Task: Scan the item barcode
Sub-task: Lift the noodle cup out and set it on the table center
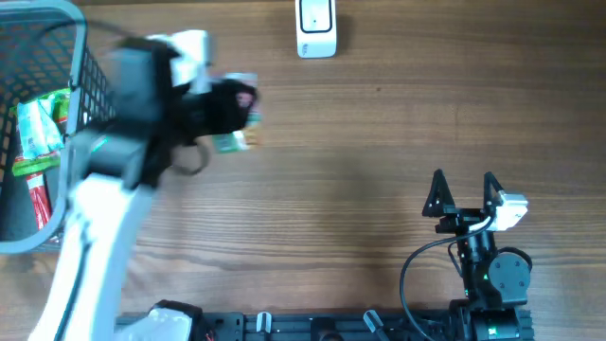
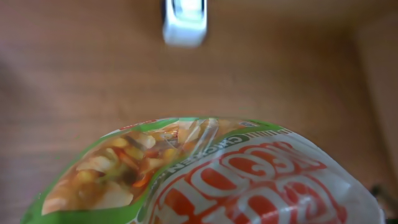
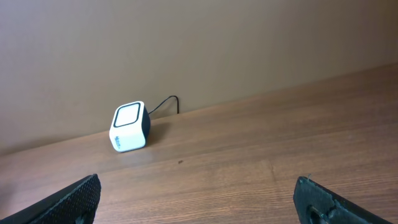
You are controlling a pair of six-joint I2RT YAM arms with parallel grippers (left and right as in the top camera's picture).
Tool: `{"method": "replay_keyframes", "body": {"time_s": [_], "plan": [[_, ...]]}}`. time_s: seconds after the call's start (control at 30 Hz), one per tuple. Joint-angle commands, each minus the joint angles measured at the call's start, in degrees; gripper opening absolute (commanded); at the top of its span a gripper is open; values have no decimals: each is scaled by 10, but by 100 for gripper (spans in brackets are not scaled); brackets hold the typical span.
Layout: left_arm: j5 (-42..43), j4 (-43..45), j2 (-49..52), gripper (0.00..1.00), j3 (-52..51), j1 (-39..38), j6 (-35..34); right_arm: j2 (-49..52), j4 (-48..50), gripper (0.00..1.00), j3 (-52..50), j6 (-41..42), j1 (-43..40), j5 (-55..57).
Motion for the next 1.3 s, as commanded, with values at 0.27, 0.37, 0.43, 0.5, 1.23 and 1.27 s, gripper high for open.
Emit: {"method": "replay_keyframes", "body": {"time_s": [0.27, 0.37, 0.43, 0.5, 1.23, 1.27], "plan": [[-18, 110, 336, 58, -2, -168, -63, -6, 3, 100, 0, 2, -2, -1], [-19, 147, 384, 60, -2, -200, -65, -6, 3, 100, 0, 3, -2, -1], [-19, 165, 398, 63, -2, -216, -65, -6, 3, 100, 0, 3, -2, -1], [-19, 179, 402, 66, -3, -229, -65, -6, 3, 100, 0, 2, -2, -1], [-92, 190, 345, 100, 11, -254, -63, -6, 3, 100, 0, 3, -2, -1], [-108, 189, 337, 100, 11, -254, -61, -6, 3, 100, 0, 2, -2, -1]]}}
